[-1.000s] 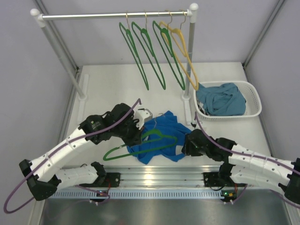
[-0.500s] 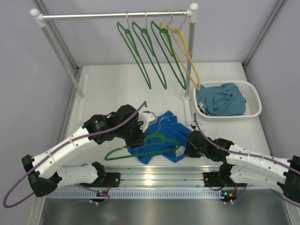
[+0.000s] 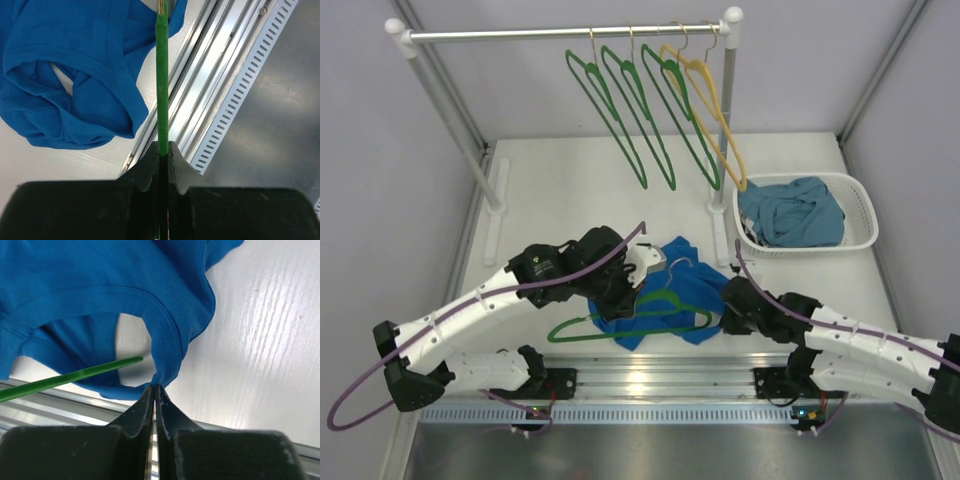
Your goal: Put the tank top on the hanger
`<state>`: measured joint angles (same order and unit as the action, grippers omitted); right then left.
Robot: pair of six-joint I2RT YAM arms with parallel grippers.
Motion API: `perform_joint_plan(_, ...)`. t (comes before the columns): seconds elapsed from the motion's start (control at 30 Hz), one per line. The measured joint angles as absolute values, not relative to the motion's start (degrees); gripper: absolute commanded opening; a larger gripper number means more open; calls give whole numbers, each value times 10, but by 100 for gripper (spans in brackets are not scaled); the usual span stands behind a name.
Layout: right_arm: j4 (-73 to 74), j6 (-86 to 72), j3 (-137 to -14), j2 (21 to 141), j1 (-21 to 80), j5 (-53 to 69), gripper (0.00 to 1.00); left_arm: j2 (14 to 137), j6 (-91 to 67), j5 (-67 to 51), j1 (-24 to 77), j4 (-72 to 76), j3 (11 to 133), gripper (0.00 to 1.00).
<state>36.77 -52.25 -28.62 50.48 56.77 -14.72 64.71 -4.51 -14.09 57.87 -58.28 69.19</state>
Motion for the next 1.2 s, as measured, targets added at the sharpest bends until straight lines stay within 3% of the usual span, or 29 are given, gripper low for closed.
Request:
perform_joint_plan(0.73,482,-449,-511,497,568,-225,0,646,-28,-145,582,-477,693,0)
perform_joint_plan(1.2,534,-404,-599,500,568,-236,0,585,-31,-134,582,-306,552,0)
